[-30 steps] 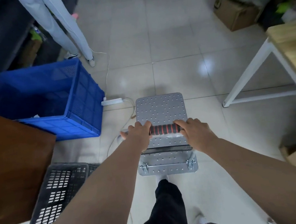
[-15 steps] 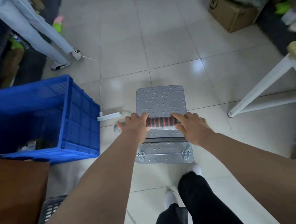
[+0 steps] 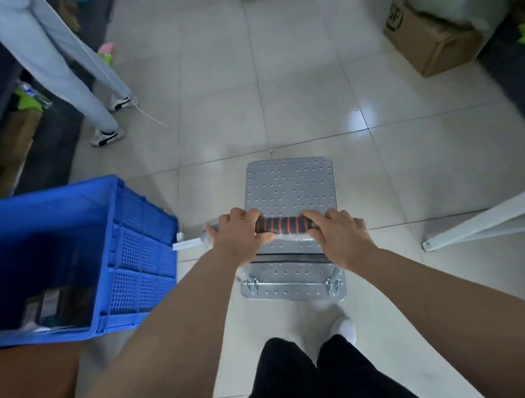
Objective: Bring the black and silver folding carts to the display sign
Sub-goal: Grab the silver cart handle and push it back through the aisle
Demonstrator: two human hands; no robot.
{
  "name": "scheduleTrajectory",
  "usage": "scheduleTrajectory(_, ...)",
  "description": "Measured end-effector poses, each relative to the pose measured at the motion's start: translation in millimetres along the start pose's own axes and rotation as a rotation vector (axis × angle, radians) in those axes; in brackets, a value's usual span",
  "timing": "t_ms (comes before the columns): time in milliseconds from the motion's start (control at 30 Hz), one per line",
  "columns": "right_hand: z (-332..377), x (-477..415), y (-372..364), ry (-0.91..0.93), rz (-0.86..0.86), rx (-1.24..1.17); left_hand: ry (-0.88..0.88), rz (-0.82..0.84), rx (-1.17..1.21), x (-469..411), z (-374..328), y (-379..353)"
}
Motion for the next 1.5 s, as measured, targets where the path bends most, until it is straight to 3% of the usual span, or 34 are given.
scheduleTrajectory(700,34.3,-281.0,116.8,-0.249,-0.026,-0.041,-0.19,-0.04,-0.041,-288.9,69.8,130.5)
scheduleTrajectory(1067,36.1,-445.6,160.5,-0.245,-0.042,-0.085,-0.187,-0.057,-0.083,-438.6,101.7,202.1)
scheduleTrajectory(1500,-3.1,-639.5,258.3,-0.166,-0.004,-0.036,-0.095,-0.003,-0.03,-624.1,80.8,276.9)
Point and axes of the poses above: each hand's wrist, its own x-axis away from the middle knuckle, its own y-axis out of the back of the hand, z = x × y, the point moved 6 cm from there along -x, towards the middle knuckle, and after that the axes turned 15 degrees about -y, right-handed, at the moved point
